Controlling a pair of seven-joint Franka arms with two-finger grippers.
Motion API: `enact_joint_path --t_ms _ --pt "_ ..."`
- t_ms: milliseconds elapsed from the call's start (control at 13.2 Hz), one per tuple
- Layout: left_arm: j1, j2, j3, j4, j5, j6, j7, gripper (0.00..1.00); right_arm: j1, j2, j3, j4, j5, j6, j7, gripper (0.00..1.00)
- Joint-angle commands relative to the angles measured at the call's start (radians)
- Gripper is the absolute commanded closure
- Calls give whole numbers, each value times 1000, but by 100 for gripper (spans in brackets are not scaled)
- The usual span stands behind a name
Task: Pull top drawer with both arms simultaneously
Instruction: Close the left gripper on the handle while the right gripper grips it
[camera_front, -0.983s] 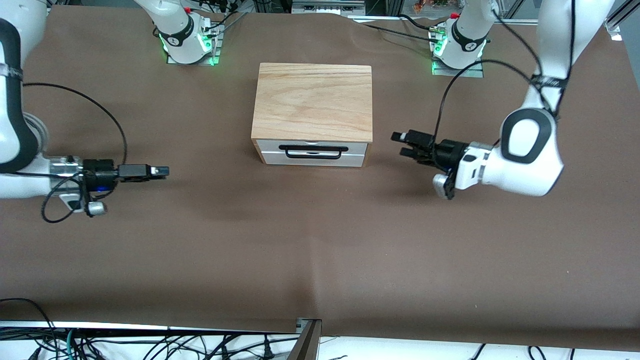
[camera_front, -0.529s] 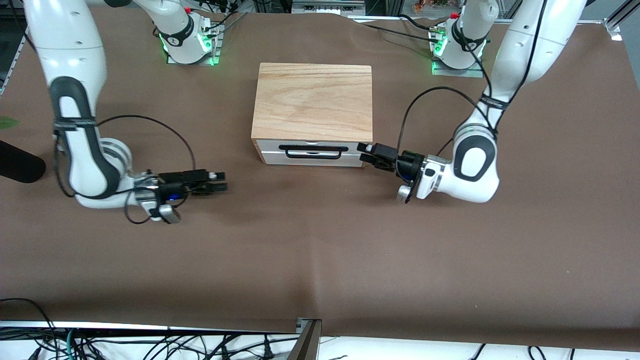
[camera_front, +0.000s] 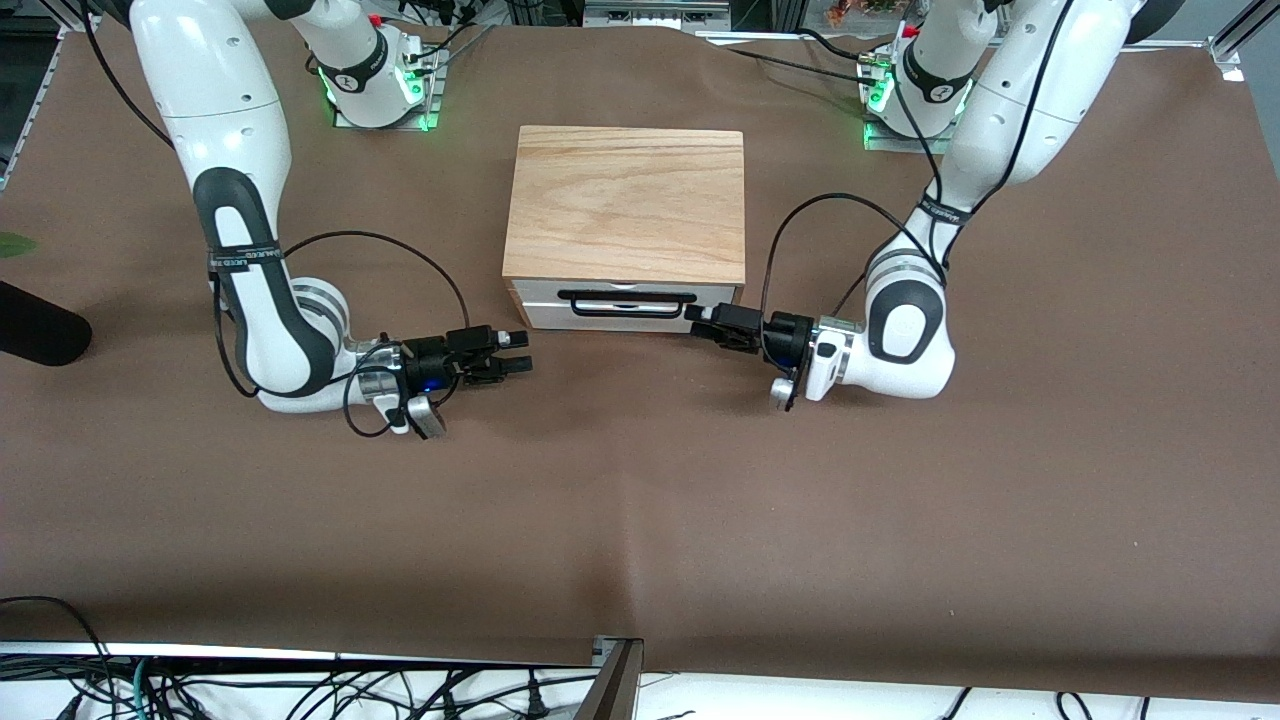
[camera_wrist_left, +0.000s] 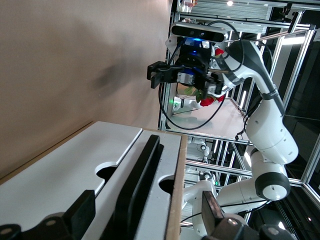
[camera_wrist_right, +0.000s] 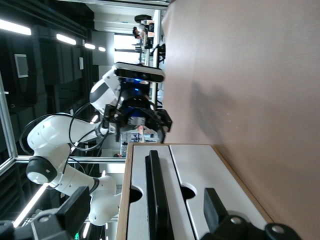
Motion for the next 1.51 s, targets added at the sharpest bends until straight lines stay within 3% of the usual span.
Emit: enact_joint_path --t_ms 0,302,378,605,831,907,1058,1360,1436 --pt "-16 -4 -1 -18 -33 3 49 23 40 -3 -6 -40 48 -15 -58 0" --pt "-19 -3 -32 -37 -35 6 55 47 87 8 -6 -83 76 -12 -98 0" --pt "-21 0 -32 -37 -35 8 69 47 90 12 -4 -90 76 -12 -112 0" --pt "-12 9 -32 -38 -35 3 102 69 107 14 5 -113 78 -15 -132 0" --pt "-5 9 -32 -28 -35 3 104 81 106 11 23 -123 93 -15 -132 1" --pt "-5 9 -32 -26 -35 3 104 89 107 11 25 -123 97 -13 -134 6" --pt "-4 8 -32 -26 -35 -1 104 100 107 9 30 -123 104 -13 -146 28" --pt "-2 8 -32 -26 -36 -3 102 100 107 9 31 -125 104 -15 -147 56" --pt "-2 8 -32 -25 -36 -3 102 100 107 8 31 -125 104 -15 -149 57"
